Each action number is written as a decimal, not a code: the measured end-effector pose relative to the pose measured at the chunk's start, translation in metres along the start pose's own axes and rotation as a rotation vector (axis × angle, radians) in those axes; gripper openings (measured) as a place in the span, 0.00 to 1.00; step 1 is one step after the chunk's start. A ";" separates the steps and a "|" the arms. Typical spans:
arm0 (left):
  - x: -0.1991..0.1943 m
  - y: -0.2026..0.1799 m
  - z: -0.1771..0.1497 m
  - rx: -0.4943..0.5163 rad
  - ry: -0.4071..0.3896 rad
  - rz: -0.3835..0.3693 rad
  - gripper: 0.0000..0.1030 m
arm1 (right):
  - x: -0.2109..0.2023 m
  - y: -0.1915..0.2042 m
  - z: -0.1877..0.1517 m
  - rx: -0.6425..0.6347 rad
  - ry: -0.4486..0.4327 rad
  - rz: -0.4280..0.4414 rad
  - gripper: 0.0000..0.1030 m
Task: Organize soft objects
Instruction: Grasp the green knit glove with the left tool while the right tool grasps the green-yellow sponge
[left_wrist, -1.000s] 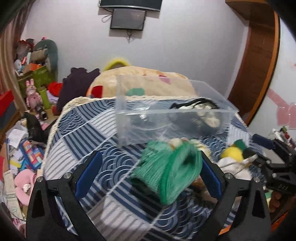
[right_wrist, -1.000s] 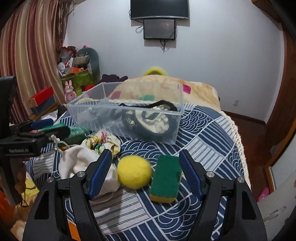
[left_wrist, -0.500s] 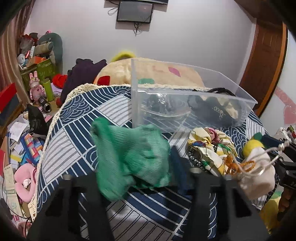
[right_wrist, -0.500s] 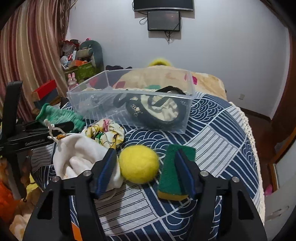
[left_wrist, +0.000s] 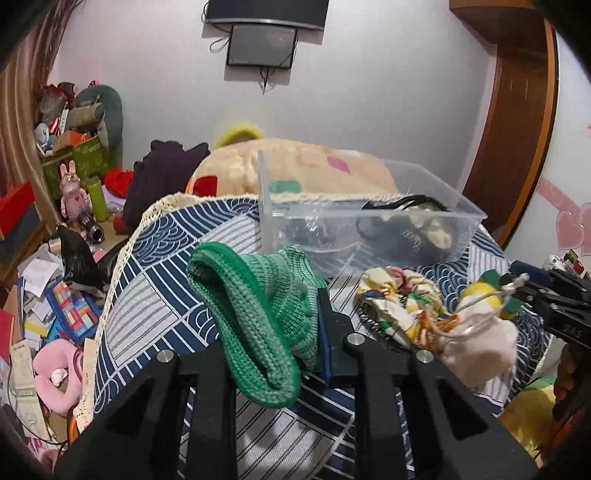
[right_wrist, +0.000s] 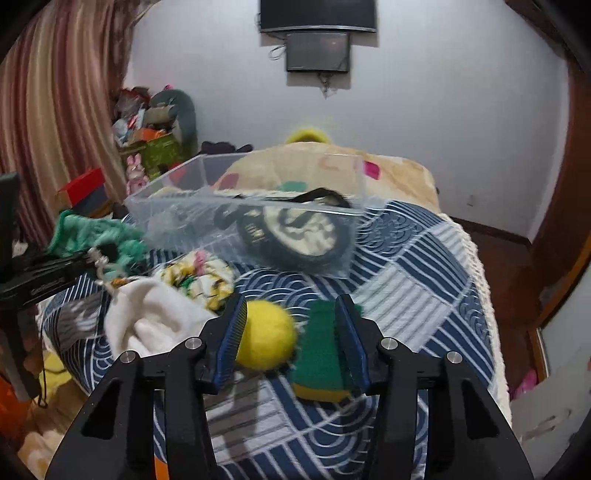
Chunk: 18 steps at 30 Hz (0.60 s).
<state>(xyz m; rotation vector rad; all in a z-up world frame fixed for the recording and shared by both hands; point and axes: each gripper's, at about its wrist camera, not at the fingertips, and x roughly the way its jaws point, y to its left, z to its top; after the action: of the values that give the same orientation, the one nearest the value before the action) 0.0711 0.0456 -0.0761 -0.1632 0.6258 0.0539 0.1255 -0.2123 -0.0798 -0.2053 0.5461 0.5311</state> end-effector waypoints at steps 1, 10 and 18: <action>-0.002 0.000 0.000 0.001 -0.003 -0.003 0.20 | -0.001 -0.005 -0.001 0.012 0.004 -0.010 0.45; -0.012 -0.015 0.003 0.035 -0.026 -0.011 0.20 | 0.009 -0.021 -0.018 0.036 0.073 -0.046 0.45; -0.018 -0.019 0.005 0.055 -0.044 -0.001 0.20 | 0.016 -0.019 -0.026 0.034 0.098 -0.023 0.32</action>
<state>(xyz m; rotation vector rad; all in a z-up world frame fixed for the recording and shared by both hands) 0.0614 0.0274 -0.0596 -0.1085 0.5832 0.0395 0.1359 -0.2293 -0.1094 -0.2058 0.6469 0.4906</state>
